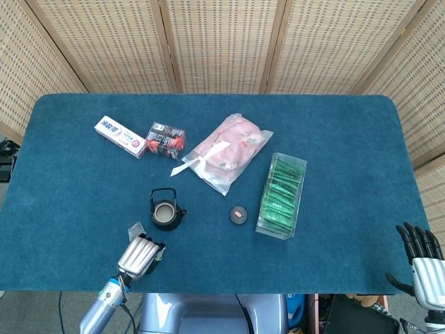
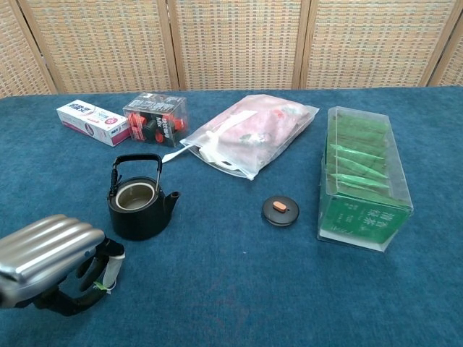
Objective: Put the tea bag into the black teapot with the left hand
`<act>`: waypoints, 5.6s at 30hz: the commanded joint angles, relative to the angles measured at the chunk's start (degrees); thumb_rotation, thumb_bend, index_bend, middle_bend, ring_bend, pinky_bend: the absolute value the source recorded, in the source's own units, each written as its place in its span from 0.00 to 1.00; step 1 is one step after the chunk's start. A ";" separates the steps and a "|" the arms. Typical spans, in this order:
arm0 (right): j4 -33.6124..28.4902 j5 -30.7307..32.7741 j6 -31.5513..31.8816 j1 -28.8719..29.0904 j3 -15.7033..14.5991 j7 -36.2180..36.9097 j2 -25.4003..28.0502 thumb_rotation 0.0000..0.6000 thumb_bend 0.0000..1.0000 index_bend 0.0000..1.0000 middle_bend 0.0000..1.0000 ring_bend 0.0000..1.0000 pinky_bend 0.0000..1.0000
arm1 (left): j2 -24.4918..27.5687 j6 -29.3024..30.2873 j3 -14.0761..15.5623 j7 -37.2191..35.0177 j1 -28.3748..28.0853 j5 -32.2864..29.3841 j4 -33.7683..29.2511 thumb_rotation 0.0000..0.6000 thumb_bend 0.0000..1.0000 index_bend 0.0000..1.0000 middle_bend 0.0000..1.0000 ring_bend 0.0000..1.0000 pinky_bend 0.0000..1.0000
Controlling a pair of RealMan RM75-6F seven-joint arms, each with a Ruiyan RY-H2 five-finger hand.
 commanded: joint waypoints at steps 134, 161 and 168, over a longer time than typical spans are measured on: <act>-1.35 0.15 -0.81 0.41 0.03 -1.14 0.35 1.00 0.07 0.09 0.13 0.00 0.08 | 26.03 -3.74 -1.06 9.23 -7.71 -8.40 -25.21 1.00 0.89 0.00 0.72 0.61 0.45; -1.25 0.42 -1.36 0.57 0.09 -1.15 0.31 1.00 0.07 0.09 0.13 0.00 0.08 | 24.57 -6.50 -2.14 21.92 -23.50 -38.76 -28.13 1.00 1.00 0.00 0.75 0.63 0.45; -1.24 0.62 -1.41 0.49 0.10 -1.19 0.29 1.00 0.07 0.09 0.13 0.00 0.08 | 23.06 -6.33 -1.58 21.62 -27.18 -44.24 -26.47 1.00 1.00 0.00 0.75 0.63 0.45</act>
